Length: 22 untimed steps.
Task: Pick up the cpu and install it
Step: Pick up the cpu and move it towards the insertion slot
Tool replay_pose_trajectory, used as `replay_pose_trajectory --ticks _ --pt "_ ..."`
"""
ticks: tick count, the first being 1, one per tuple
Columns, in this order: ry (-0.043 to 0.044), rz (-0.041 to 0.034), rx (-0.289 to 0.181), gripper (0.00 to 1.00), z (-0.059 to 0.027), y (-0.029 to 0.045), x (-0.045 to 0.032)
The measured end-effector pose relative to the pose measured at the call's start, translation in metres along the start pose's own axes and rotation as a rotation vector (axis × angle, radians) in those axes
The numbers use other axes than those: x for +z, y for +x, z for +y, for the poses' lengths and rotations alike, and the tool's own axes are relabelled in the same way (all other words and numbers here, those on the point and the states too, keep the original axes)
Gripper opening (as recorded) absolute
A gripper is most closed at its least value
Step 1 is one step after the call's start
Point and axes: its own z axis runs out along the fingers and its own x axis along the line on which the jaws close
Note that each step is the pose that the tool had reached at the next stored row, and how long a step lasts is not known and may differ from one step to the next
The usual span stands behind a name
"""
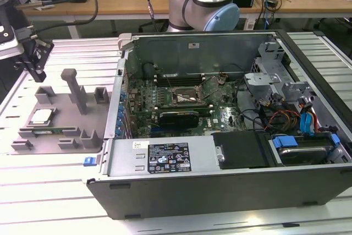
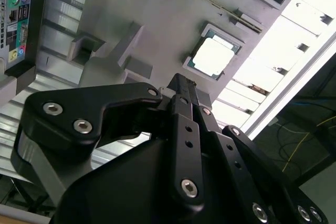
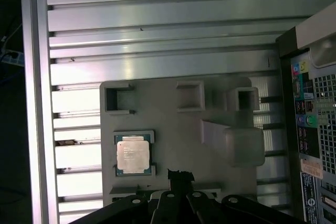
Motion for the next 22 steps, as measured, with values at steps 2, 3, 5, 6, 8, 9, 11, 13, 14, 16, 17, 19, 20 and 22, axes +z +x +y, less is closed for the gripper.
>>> replay_pose_trajectory --ticks 2,3,5,6,8,9,11,13,14,16,17,19,20,22 --pt "0.0001 0.0002 0.000 0.11 -0.0003 0.0040 0.0001" --pt "0.0001 0.0002 0.000 0.11 -0.0004 0.0055 0.0002" --pt "0.0002 0.0002 0.000 0.11 -0.0006 0.0078 0.0008" --pt "0.0002 0.0002 0.000 0.11 -0.0008 0.0098 0.0017" --pt "0.0002 0.0003 0.000 0.11 -0.0011 0.0129 0.0039" --pt "0.0001 0.0001 0.000 0.11 -0.0014 0.0151 0.0069" --pt "0.0002 0.0003 0.000 0.11 -0.0020 0.0182 0.0160" --pt "0.0006 0.0002 0.000 0.11 -0.0024 0.0204 0.0221" --pt "0.0006 0.0002 0.000 0.11 -0.0026 0.0209 0.0240" --pt "0.0006 0.0002 0.000 0.11 -0.0028 0.0225 0.0275" --pt "0.0006 0.0002 0.000 0.11 -0.0032 0.0237 0.0301" --pt "0.0005 0.0001 0.000 0.11 -0.0039 0.0263 0.0352" --pt "0.0005 0.0002 0.000 0.11 -0.0041 0.0270 0.0382" --pt "0.0006 0.0004 0.000 0.11 -0.0043 0.0279 0.0419"
